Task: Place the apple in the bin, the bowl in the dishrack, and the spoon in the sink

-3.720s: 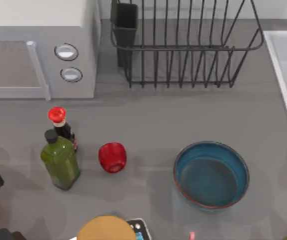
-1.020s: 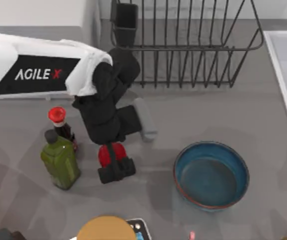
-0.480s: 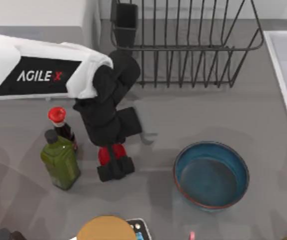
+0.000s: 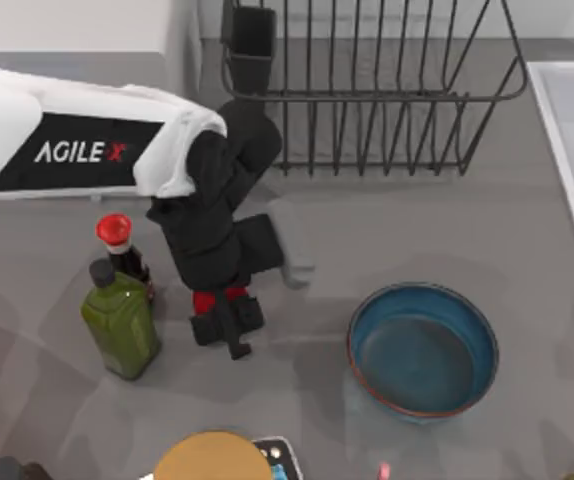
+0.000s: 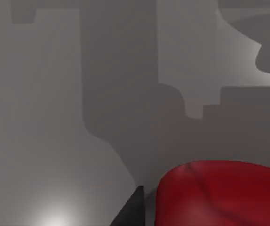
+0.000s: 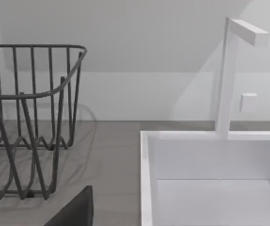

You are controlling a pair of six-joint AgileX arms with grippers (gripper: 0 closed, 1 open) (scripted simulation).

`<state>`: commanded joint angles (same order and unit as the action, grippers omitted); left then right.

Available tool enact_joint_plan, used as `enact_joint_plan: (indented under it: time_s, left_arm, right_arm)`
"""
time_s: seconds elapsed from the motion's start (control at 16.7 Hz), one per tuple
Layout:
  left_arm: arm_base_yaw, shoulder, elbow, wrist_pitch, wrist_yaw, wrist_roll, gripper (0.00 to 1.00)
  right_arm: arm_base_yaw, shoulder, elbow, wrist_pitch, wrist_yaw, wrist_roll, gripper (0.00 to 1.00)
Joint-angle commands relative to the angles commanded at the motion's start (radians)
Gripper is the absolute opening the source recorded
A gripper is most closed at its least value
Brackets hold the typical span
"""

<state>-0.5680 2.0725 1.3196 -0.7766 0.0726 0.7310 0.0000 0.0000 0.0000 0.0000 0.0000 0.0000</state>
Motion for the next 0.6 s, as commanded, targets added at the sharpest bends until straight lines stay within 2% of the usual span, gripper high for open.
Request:
enact_joint_plan:
  time_s: [0.06,0.12,0.6]
  left_arm:
    - [0.000,0.000,0.000,0.000,0.000,0.000,0.02]
    - [0.000,0.000,0.000,0.000,0.000,0.000,0.00]
    - [0.004,-0.011,0.006,0.001,-0.010,0.006,0.00]
  right_arm:
    - [0.000,0.000,0.000,0.000,0.000,0.000,1.00]
    - [0.000,0.000,0.000,0.000,0.000,0.000,1.00]
    - [0.000,0.000,0.000,0.000,0.000,0.000,1.00]
